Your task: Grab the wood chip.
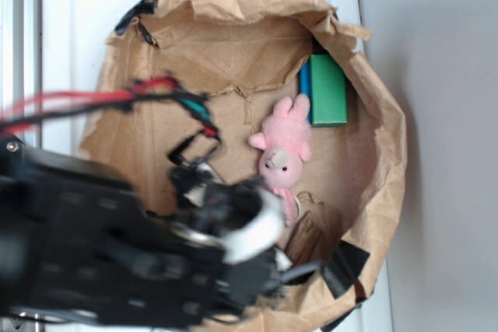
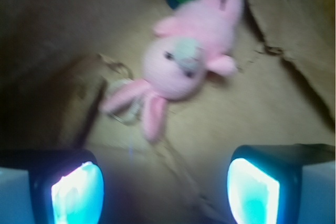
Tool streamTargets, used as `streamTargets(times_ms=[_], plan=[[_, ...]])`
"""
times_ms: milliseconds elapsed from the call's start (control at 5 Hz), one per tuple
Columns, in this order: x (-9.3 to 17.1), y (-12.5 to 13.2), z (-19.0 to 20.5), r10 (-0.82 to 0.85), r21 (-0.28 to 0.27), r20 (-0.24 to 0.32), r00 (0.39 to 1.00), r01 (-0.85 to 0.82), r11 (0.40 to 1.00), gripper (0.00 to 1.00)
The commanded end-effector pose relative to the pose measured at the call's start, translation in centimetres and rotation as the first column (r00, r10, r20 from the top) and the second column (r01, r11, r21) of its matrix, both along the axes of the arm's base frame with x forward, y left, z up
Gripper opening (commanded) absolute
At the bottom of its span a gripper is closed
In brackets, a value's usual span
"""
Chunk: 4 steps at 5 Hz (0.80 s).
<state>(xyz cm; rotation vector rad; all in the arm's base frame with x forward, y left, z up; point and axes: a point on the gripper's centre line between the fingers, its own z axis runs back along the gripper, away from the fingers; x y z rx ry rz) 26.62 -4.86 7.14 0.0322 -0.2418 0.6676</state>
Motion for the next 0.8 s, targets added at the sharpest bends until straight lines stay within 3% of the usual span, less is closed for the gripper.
streamTargets(times_ms=[0, 400, 600], plan=[[4.4, 0.1, 2.0, 0.062, -0.107, 0.047, 0.997, -0.057, 0.993, 1.0], [4.5, -1.8, -1.9, 0.093, -0.124, 0.009, 0.996, -0.091, 0.988, 1.0], [4.3, -2.2, -3.7, 0.102, -0.101, 0.026, 0.994, -0.099, 0.99, 1.0]])
